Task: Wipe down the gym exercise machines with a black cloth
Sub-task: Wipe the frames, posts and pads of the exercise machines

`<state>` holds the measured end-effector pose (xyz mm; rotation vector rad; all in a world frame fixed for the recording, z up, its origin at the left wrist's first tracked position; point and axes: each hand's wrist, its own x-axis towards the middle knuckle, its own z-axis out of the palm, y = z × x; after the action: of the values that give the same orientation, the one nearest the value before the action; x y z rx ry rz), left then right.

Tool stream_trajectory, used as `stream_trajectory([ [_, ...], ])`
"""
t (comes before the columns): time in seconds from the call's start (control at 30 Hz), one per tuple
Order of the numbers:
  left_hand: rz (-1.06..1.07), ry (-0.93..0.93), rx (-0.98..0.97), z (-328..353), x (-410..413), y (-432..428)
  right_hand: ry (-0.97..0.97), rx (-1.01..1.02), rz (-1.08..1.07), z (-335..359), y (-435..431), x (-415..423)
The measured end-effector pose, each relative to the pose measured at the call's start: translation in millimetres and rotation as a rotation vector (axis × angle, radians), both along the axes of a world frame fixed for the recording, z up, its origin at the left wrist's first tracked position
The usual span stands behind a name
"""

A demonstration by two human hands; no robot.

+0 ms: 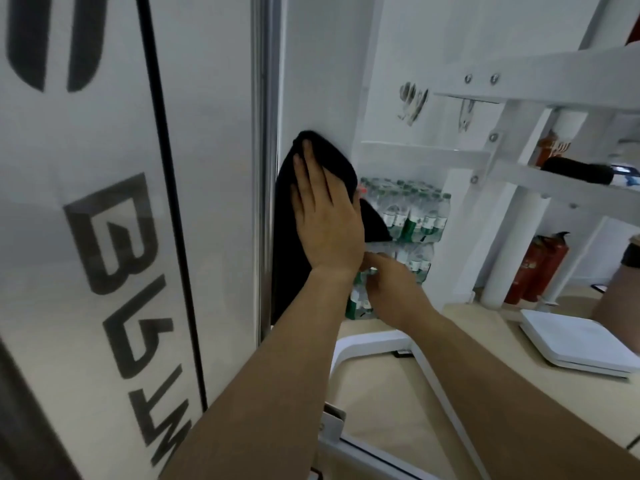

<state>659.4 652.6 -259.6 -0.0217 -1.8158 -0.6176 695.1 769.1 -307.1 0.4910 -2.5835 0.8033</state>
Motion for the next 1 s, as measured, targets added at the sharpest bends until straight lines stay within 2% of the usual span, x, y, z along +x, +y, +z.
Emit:
stream_trajectory([
  [0.13, 0.026, 0.059, -0.01, 1.0, -3.0, 2.5, 0.049, -0.026, 0.002, -0.5, 4.2, -3.8],
  [0.4, 0.107, 0.018, -0.068, -73.5, -0.7, 9.5, -0.057, -0.001, -0.001, -56.9, 21.7, -4.7],
  [0.63, 0.17, 0.006, -0.063, -114.2, 2.5, 11.0, -0.075, 0.012, 0.045, -90.0, 19.0, -3.9],
  [0.83, 0.168, -0.074, 0.004, -162.9, 8.0, 14.3, -0.055, 0.027, 0.068, -114.0, 12.6, -10.5],
  [1.0, 0.136, -0.104, 0.222, -198.5, 6.4, 21.5, -0.09, 0.054, 0.058, -144.9, 19.8, -16.5],
])
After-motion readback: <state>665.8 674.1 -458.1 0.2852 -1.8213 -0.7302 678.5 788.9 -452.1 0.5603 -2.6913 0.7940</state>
